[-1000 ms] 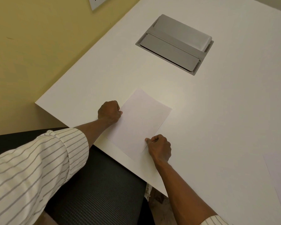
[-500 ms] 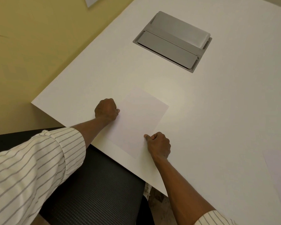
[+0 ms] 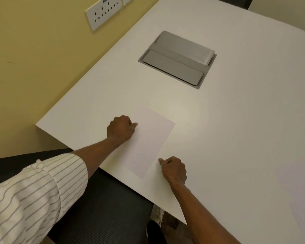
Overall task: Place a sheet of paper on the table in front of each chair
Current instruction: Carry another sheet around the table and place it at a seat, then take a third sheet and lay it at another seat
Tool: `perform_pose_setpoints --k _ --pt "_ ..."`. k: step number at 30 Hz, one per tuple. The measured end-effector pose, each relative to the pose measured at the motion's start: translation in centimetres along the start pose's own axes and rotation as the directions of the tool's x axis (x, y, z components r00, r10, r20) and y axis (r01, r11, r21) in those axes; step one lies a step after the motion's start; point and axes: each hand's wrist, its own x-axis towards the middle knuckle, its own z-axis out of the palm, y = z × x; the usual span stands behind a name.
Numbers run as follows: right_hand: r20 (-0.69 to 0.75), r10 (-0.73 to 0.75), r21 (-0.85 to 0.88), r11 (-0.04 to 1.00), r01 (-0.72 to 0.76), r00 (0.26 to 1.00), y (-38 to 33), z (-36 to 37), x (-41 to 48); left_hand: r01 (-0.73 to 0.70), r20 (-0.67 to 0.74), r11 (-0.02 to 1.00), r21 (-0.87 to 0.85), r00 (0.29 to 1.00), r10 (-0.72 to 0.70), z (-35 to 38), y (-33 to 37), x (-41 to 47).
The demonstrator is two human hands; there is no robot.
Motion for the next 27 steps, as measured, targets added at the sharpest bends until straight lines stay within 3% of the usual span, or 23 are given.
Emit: perform_pose_setpoints --k 4,7,9,20,27 --pt "-0.003 0.003 0.007 1.0 -0.003 1.0 2.6 -2.8 -1.1 -0.065 0.144 0.998 -0.01 0.987 0.065 0.0 1.4 -2.4" --pt "-0.002 0.009 0.035 0.999 -0.009 1.0 4.4 -5.0 -2.0 -0.164 0.365 0.986 -0.026 0.917 0.162 0.2 2.3 -4.3" --pt "-0.002 0.004 0.058 0.998 -0.004 1.0 5.6 -6.5 -2.6 -0.242 0.436 0.97 0.007 0.874 0.215 0.3 3.1 -6.0" --pt "-0.085 -0.068 0.129 0.989 0.078 0.994 10.5 -12.9 -6.6 -0.329 0.506 0.944 -0.002 0.814 0.285 1.3 9.2 -14.8" --pt "-0.077 -0.059 0.138 0.988 0.069 0.995 13.8 -13.6 -10.3 -0.414 0.547 0.91 0.019 0.766 0.338 3.8 9.4 -21.2"
